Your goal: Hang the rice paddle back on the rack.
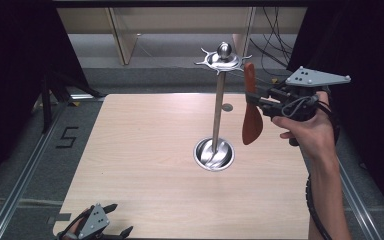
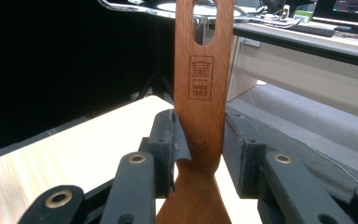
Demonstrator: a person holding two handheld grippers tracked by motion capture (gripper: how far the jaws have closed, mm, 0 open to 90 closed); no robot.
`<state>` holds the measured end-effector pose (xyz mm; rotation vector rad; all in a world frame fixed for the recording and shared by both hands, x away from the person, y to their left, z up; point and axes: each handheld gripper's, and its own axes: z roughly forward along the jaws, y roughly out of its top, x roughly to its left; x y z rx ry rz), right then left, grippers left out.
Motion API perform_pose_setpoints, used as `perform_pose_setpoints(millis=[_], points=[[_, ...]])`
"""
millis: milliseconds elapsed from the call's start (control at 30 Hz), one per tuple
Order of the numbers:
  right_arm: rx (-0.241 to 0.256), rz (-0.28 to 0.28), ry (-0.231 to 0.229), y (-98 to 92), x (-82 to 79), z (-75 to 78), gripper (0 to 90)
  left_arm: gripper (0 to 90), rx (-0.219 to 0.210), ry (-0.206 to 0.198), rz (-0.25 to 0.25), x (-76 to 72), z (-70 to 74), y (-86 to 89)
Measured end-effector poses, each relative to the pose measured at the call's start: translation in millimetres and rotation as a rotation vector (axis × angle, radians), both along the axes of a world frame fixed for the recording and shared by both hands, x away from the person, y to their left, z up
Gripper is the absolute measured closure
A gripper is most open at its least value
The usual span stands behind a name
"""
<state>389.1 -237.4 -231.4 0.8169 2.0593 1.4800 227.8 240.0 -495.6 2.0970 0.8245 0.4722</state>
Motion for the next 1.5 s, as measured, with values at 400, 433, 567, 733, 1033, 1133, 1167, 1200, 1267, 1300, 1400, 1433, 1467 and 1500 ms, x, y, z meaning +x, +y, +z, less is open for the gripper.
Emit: perform_pose_setpoints(millis=[400, 433, 567, 733, 1033, 1133, 1167, 1200, 1267, 1300, 1400, 1433, 1467, 1500], points=[[-0.003, 0.011, 0.02, 5.3, 7.6, -3.3, 66.9, 16.1, -0.002, -0.003, -0.002, -0.1, -0.2, -0.1], [-0.003, 0.011, 0.02, 5.3, 7.6, -3.3, 66.9, 16.1, 0.009, -0.004, -0.002, 0.3, 0.1, 0.3], [-0.011, 0.003, 0.022, 7.3, 8.2, -2.2, 66.9, 16.1, 0.023, 0.006, -0.01, 0.4, 1.3, 1.4], [-0.004, 0.001, 0.044, 11.7, 9.3, -4.3, 66.8, 16.1, 0.022, 0.005, -0.009, 0.3, 1.2, 1.2], [-0.004, 0.007, 0.033, 11.2, 12.1, -7.5, 66.8, 16.1, 0.001, 0.0, -0.005, 0.1, 0.0, 0.0], [0.009, 0.012, 0.029, 10.3, 12.0, -9.1, 66.7, 16.1, 0.002, 0.0, -0.006, 0.0, 0.0, -0.1], [0.003, 0.012, 0.03, 9.5, 12.1, -9.3, 66.5, 16.1, 0.002, -0.001, -0.003, -0.1, -0.2, -0.3], [0.003, 0.012, 0.03, 9.5, 12.1, -9.3, 66.5, 16.1, 0.002, -0.001, -0.003, -0.1, -0.2, -0.3], [0.022, 0.002, 0.033, 9.8, 11.4, -10.4, 66.2, 16.1, 0.016, -0.003, -0.006, 0.8, -0.3, 0.3], [0.016, 0.007, 0.021, 8.3, 12.2, -10.1, 64.9, 16.1, 0.017, -0.003, -0.006, 0.6, -0.1, 0.3], [0.034, 0.009, 0.02, 7.8, 11.3, -9.9, 62.9, 16.1, 0.001, 0.0, -0.004, 0.2, 0.0, 0.0], [0.032, 0.005, 0.019, 6.8, 10.5, -9.7, 61.4, 16.1, 0.001, 0.0, -0.004, 0.2, -0.1, 0.0], [0.034, 0.007, 0.021, 6.6, 9.9, -9.8, 61.2, 16.1, -0.01, 0.001, -0.004, -0.2, -0.4, -0.7], [0.035, 0.007, 0.022, 6.3, 9.0, -10.0, 60.9, 16.1, 0.003, -0.001, -0.005, 0.2, 0.0, 0.0]])
